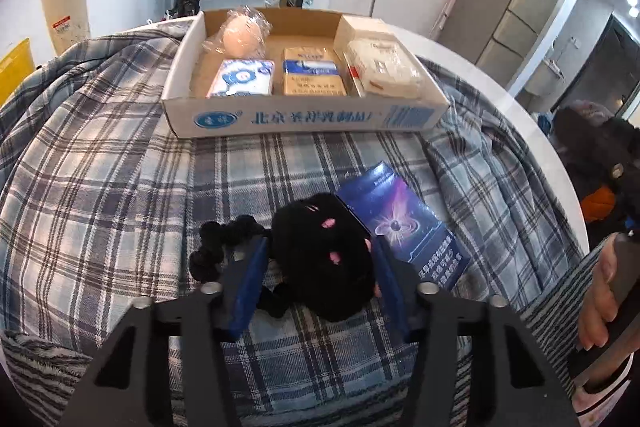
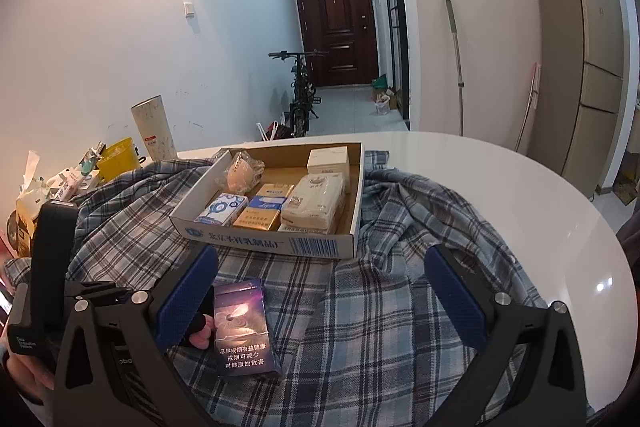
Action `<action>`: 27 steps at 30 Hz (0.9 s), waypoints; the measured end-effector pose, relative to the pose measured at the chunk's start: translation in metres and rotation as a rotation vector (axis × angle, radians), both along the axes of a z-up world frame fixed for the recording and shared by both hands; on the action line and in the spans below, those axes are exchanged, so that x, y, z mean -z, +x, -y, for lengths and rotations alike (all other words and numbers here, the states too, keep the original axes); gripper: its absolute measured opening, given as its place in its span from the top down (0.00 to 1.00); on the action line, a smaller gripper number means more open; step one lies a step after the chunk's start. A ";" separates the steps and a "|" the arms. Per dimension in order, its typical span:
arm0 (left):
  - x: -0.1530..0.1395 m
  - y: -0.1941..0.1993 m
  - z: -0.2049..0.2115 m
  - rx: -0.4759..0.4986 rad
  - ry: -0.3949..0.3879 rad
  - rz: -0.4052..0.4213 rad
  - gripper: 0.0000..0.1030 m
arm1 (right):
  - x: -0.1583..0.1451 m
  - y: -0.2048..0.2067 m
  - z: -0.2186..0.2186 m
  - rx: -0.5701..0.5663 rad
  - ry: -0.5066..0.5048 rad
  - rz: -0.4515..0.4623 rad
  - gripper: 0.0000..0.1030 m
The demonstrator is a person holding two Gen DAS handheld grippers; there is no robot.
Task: Organize objects
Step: 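Lower the left tool onto the black hair tie and close it, then grasp the purple card pack with the right tool while the left tool lifts the hair tie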
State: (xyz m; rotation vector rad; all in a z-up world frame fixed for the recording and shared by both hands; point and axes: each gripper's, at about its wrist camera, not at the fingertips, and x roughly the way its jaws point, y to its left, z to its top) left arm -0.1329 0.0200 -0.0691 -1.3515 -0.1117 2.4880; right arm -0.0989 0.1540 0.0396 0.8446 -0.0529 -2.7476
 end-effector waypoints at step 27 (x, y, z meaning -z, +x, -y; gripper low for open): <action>-0.061 0.045 0.044 -0.061 0.004 -0.284 0.73 | 0.051 -0.016 0.060 -0.213 0.130 0.244 0.18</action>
